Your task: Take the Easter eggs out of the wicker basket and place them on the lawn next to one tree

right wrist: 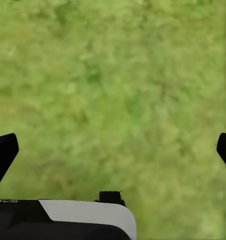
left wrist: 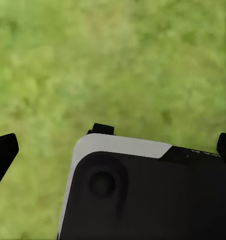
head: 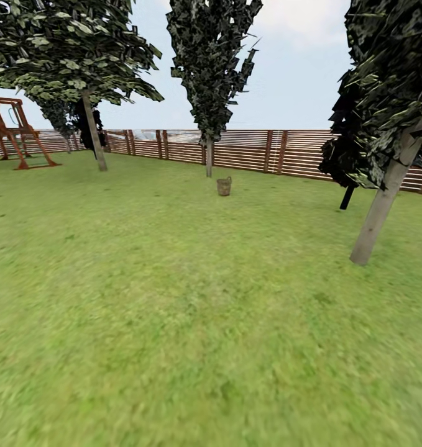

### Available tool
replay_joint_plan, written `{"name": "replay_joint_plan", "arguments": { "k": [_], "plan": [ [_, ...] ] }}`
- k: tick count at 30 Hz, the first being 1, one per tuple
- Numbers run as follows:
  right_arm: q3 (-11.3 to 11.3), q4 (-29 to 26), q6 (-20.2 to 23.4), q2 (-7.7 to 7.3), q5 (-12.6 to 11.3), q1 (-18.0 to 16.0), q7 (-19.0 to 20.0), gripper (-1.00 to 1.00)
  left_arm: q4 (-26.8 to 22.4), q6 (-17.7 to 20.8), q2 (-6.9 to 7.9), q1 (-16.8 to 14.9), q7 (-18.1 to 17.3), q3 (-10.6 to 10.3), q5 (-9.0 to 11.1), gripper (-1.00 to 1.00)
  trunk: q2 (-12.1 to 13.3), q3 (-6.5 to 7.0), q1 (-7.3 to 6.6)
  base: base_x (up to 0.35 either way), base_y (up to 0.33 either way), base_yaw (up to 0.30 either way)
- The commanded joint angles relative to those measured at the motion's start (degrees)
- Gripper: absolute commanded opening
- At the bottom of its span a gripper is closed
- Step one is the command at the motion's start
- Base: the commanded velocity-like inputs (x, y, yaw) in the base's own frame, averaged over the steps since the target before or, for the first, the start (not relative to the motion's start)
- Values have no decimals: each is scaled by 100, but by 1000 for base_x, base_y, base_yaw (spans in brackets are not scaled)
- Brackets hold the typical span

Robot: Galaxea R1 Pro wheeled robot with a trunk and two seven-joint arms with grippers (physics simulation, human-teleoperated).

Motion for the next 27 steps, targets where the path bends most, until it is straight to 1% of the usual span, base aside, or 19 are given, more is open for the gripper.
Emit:
{"name": "replay_joint_plan", "arguments": {
  "k": [1, 7, 19, 27],
  "plan": [
    [23, 4, -10, 0, 22, -4, -48, 100, -1, -13, 1, -2, -3, 12, 28, 100, -3, -6, 3, 259, -246, 0],
    [15, -3, -29, 0, 14, -4, -48, 100, -1, -13, 7, -2, -3, 12, 31, 100, -3, -6, 3, 280, -200, 0],
    [7, -24, -3, -16, -5, -4, -48, 100, -1, -22, 7, -2, -3, 12, 32, 100, -3, -6, 3, 326, -26, 0],
    [6, -27, -5, -17, -5, -4, -48, 100, -1, -22, 7, -2, -3, 12, 27, 100, -3, -6, 3, 330, -102, 0]
  ]
}}
